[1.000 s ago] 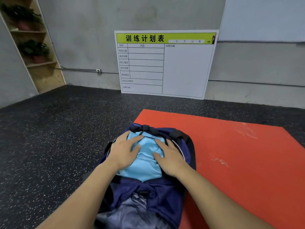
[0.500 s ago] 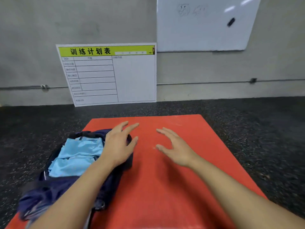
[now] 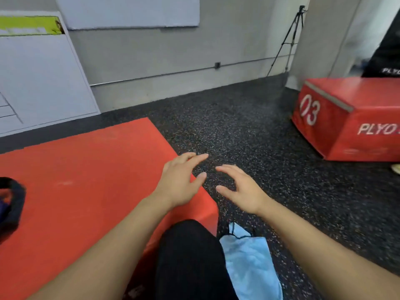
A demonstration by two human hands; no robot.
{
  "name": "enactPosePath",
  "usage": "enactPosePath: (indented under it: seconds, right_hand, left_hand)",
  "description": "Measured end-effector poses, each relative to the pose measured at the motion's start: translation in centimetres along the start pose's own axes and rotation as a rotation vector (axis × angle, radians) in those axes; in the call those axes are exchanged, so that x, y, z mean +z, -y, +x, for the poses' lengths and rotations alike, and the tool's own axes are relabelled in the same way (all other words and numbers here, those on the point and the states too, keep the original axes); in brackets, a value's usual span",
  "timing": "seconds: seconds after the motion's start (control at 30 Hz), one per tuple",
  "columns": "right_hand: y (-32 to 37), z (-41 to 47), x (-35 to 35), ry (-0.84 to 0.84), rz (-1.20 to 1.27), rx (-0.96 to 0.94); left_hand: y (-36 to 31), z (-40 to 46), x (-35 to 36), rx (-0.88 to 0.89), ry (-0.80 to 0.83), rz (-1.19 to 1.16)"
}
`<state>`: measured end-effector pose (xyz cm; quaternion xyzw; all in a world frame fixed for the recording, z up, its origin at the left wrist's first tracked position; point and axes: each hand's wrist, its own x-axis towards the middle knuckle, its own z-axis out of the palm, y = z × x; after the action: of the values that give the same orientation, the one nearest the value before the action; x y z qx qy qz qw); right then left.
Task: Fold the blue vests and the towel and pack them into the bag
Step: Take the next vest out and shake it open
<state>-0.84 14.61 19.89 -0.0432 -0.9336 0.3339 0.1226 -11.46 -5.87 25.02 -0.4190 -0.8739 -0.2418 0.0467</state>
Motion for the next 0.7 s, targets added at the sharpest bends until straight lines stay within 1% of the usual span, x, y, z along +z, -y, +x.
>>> enactPosePath:
  seconds: [0.1,0.2,0.37,0.53,0.7]
  right_hand:
    - [-5.8,-4.4,-0.5,0.0,0.002,0.116]
    - [-10.8,-8.7,0.1,0.015,0.006,0.225]
    - [-17.9,-15.6,2.9,0.079,0.032,0.377]
    - [-23.5,-23.2,6.8,0.163,0.077,0.528]
    - [-27.3,-29.6,10.5,0.214,0.151,0.628]
  left_hand:
    - [-4.0,1.5,5.0,0.069,0.094,-0.009]
    - [-6.6,2.5,9.2,0.119,0.18,-0.014]
    - [-9.4,3.0,15.6,0.127,0.307,-0.008]
    - [-11.6,1.8,22.5,0.124,0.468,-0.003]
    - [-12.4,-0.7,29.0,0.128,0.607,0.054]
